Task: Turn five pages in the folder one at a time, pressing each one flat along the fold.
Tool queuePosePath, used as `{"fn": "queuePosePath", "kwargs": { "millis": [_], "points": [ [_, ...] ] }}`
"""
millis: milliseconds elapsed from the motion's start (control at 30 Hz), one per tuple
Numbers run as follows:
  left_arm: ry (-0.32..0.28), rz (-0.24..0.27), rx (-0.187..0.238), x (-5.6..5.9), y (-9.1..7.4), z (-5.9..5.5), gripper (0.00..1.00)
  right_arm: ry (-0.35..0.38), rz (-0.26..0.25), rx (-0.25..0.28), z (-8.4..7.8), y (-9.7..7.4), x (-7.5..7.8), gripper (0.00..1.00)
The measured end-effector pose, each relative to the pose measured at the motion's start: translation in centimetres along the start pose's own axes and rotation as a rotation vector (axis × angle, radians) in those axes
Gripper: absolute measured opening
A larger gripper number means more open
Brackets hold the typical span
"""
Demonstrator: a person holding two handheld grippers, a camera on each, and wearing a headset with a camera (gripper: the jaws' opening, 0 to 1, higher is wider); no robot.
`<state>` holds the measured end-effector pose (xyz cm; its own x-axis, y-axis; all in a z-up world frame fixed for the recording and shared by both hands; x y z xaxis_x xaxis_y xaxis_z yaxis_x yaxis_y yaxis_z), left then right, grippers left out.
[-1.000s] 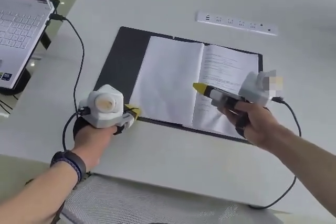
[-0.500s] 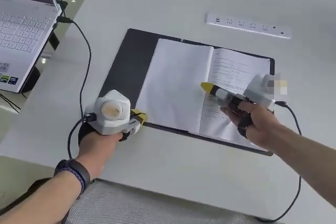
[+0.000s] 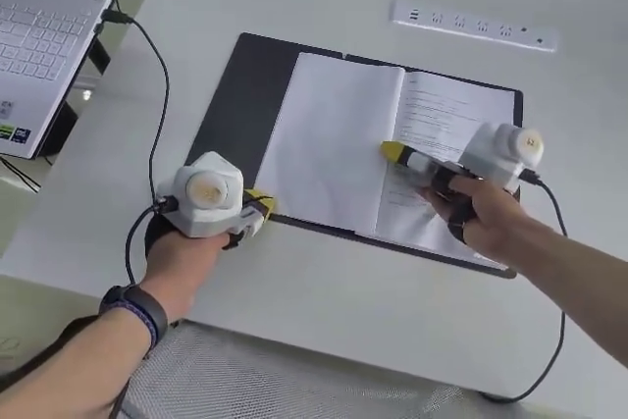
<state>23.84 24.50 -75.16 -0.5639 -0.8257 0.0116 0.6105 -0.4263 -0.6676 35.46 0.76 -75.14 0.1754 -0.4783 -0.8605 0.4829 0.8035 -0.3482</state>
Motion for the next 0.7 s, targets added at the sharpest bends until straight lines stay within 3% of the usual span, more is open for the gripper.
{"fn": "queuePosePath", "kwargs": {
  "millis": [100,500,567,700],
  "points": [
    [-0.011,0.001,0.003,0.0,0.0,0.0,0.00,0.063,0.012,0.030,0.5,0.3,0.3,0.00],
    [-0.019,0.001,0.005,0.3,-0.5,0.2,0.00,0.076,0.040,0.068,3.1,1.9,0.1,0.00],
    [-0.014,-0.002,0.003,0.3,-0.5,0.3,0.00,0.068,0.040,0.069,4.1,2.5,1.2,0.00],
    [-0.017,-0.005,0.004,0.3,-0.6,0.3,0.00,0.048,0.040,0.064,5.0,2.9,1.5,0.00]
  ]
}}
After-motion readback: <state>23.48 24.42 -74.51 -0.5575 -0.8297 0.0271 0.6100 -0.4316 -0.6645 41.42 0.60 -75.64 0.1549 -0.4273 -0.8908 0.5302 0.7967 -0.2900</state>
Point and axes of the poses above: the centre of the closed fingertips' face, and the gripper's own axes: y roughly forward along the fingers, x roughly to its right, z roughly out of its top, the point moved 9 cm from there along -y, roughly backward along the fingers, and after that the axes turned 13 degrees about y, right-handed, at the moved point
